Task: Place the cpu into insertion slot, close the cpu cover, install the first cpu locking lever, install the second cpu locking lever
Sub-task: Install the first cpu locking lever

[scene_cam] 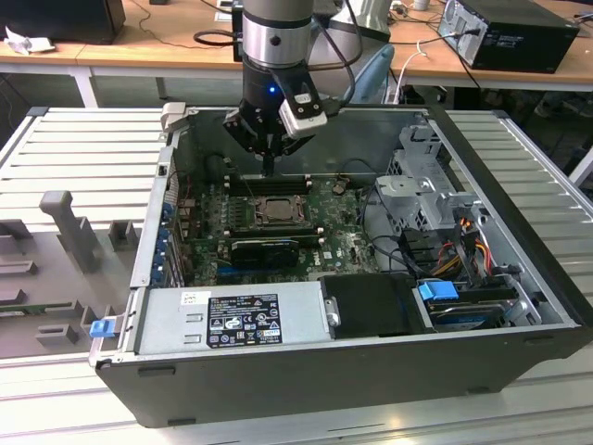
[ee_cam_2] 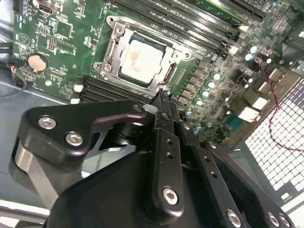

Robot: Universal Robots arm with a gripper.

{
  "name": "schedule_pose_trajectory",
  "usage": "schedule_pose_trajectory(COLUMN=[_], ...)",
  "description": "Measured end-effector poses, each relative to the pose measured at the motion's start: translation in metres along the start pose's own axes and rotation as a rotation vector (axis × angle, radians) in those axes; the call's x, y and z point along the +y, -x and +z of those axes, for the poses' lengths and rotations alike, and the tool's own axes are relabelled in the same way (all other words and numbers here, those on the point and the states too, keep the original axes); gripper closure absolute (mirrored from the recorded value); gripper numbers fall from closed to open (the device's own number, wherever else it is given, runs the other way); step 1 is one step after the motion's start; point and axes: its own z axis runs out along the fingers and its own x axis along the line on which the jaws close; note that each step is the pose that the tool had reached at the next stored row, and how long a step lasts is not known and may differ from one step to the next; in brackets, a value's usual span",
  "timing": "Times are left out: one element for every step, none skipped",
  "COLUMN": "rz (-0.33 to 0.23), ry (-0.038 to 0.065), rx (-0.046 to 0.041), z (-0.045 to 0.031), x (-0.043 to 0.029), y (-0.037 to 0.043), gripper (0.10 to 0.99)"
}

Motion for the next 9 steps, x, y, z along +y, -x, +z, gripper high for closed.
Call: schedule_pose_trajectory(rz=[-0.006,-0.015,-0.023,-0.034,-0.045,-0.056,-0.080,-0.093,-0.107], ry=[0.000,0.000,-0.001,-0.001,-0.001,-0.002,-0.002,-0.003,-0.003], rx=[0.0002,0.0005,0.0007,0.0010,0.0014,0.0016,0.0022,0.0025,0.0026], z=[0.0000,0.0000,0.0000,0.0000,0.0000,0.0000,0.0000,0.0000,0.0001], x=[0.0000,0.0000,0.0000,0.0000,0.0000,0.0000,0.0000,0.0000,0.0000], y=[0.0000,0.0000,0.0000,0.0000,0.0000,0.0000,0.0000,0.0000,0.0000], gripper=[0.980,0.980,0.980,0.980,0.980,0.980,0.980,0.980,0.980])
